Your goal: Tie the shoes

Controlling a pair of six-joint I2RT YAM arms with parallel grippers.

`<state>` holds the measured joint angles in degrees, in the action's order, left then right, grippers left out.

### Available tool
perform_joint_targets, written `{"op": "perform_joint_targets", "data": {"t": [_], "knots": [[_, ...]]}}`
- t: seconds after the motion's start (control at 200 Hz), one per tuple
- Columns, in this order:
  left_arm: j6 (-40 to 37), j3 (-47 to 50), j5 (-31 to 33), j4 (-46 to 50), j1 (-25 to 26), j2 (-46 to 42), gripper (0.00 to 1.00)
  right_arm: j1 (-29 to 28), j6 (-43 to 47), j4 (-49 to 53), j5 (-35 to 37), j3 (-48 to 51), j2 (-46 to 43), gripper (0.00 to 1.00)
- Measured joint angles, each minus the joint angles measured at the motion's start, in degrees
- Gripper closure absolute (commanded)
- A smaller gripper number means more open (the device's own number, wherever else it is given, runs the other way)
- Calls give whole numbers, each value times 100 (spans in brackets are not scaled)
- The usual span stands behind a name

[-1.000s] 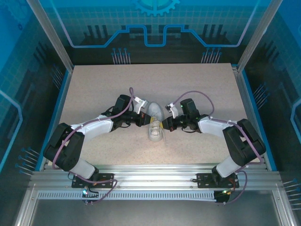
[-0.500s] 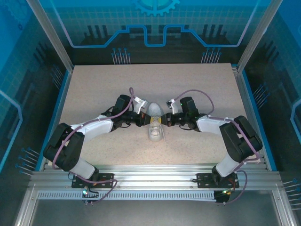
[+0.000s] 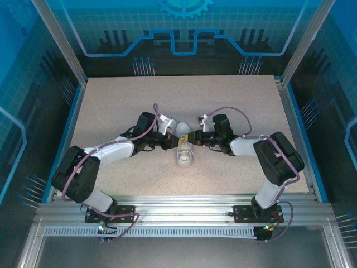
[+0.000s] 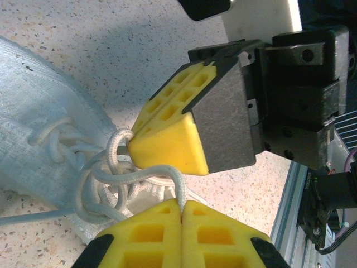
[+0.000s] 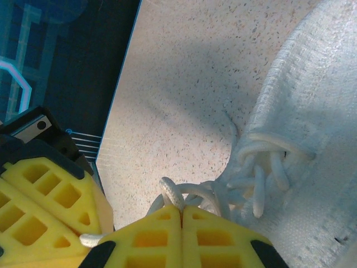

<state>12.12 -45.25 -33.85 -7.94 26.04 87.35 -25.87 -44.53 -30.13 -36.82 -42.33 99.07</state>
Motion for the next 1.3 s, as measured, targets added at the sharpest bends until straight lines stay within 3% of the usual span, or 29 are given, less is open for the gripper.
{"op": "perform_joint_targets", "data": {"t": [0.445, 0.861, 1.301], "knots": [[0, 0, 0, 2, 0, 0, 100, -103, 374, 275, 356, 0, 98, 85], [0, 0, 0, 7, 0, 0, 100, -254, 866, 702, 632, -50, 15, 60], [2, 0, 59, 20, 0, 0, 100, -216, 684, 476, 315, 28, -46, 58]]}}
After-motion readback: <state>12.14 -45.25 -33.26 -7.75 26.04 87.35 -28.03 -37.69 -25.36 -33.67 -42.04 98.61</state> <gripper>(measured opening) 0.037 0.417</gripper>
